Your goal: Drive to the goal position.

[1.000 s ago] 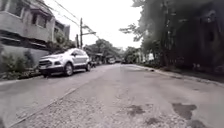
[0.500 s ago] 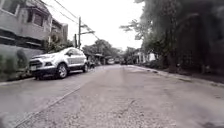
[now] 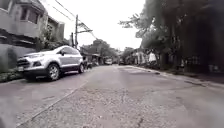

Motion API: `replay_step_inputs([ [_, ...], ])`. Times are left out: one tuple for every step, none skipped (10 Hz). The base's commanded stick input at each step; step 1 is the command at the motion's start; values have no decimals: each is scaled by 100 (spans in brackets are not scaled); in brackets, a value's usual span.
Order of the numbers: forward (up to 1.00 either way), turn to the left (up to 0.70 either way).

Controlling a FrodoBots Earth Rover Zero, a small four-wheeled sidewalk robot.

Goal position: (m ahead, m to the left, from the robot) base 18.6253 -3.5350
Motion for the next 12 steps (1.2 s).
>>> replay_step_inputs([
  [100, 0],
  [100, 0],
  [100, 0],
  [100, 0],
  [100, 0],
  [100, 0],
  [100, 0],
  [100, 0],
  [100, 0],
  [100, 0],
  [100, 0],
  [100, 0],
])
